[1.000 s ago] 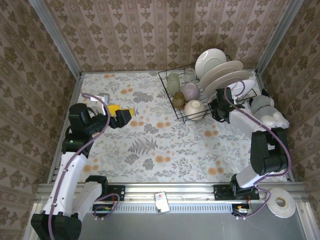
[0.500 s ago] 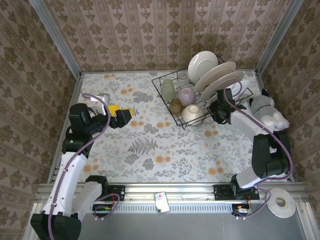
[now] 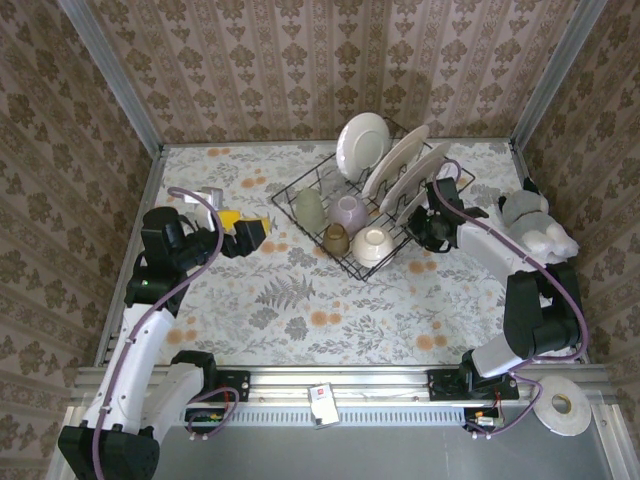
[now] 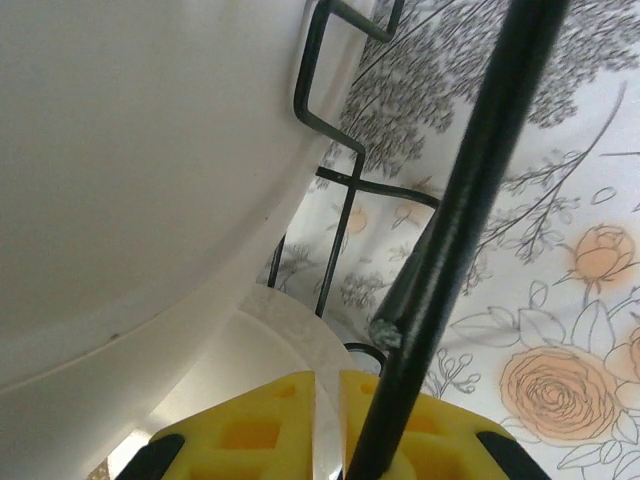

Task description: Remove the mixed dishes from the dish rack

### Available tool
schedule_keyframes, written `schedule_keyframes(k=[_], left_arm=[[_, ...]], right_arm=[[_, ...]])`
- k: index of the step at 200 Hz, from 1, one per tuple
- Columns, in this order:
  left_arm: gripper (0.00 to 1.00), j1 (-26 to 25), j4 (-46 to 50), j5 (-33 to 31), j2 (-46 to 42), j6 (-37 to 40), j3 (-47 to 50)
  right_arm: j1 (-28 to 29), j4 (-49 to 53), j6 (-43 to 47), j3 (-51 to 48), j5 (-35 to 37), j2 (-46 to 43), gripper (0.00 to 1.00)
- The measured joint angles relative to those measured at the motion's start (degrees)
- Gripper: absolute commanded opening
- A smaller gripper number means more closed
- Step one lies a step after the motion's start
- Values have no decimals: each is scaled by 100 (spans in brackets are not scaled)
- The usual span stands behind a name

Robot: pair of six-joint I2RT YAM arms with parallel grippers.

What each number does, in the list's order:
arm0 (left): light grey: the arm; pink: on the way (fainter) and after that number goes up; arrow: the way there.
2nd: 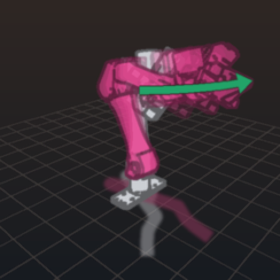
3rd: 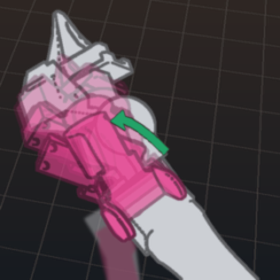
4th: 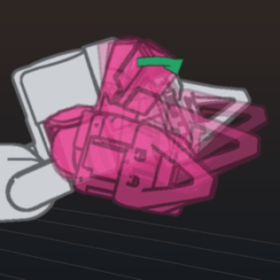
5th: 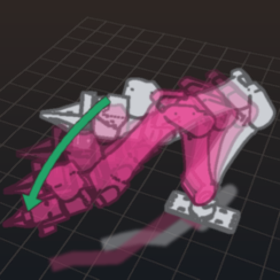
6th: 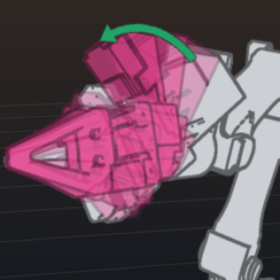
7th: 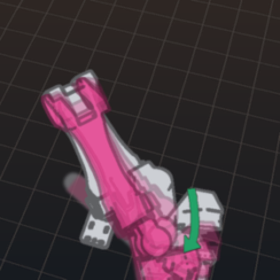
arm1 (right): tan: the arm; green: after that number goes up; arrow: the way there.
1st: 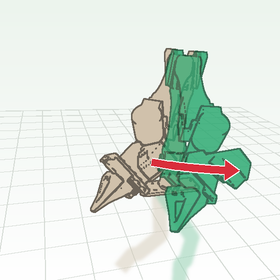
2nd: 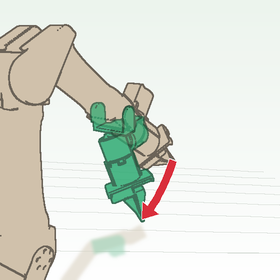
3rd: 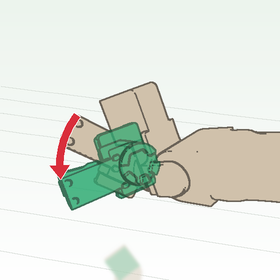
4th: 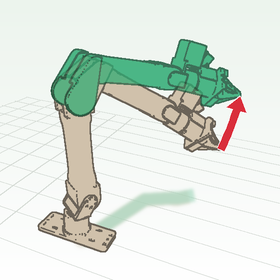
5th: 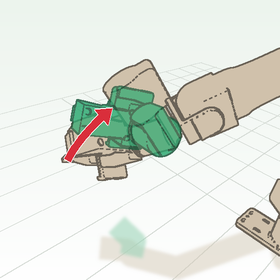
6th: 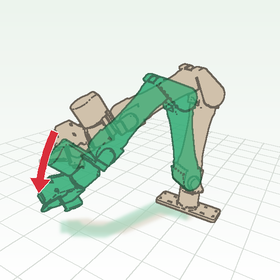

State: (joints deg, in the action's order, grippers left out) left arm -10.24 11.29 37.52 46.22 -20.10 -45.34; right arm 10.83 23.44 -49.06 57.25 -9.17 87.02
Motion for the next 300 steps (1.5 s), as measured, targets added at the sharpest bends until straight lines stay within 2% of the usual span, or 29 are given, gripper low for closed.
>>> schedule_keyframes(k=[87,140,197,232,245,264,286,300], left_arm=[[100,-184,177,-293,-9,87,0],[100,-286,332,-422,-103,175,0],[100,-306,337,-457,-103,192,0],[100,-361,343,-481,-133,195,-2],[100,-361,348,-483,-162,197,-2],[100,-361,350,-501,-184,214,-4],[100,-361,354,-503,-184,236,-4],[100,-361,354,-505,-188,238,-4]], right_arm=[[120,684,922,352,-356,177,0],[-319,925,1416,605,-684,402,0],[-533,997,1773,697,-649,450,0],[-551,925,1915,680,-529,326,31],[-579,820,1963,675,-396,46,35],[-608,734,2026,680,-153,-446,36],[-608,772,2033,721,192,-802,26],[-608,872,2013,723,476,-988,25]])
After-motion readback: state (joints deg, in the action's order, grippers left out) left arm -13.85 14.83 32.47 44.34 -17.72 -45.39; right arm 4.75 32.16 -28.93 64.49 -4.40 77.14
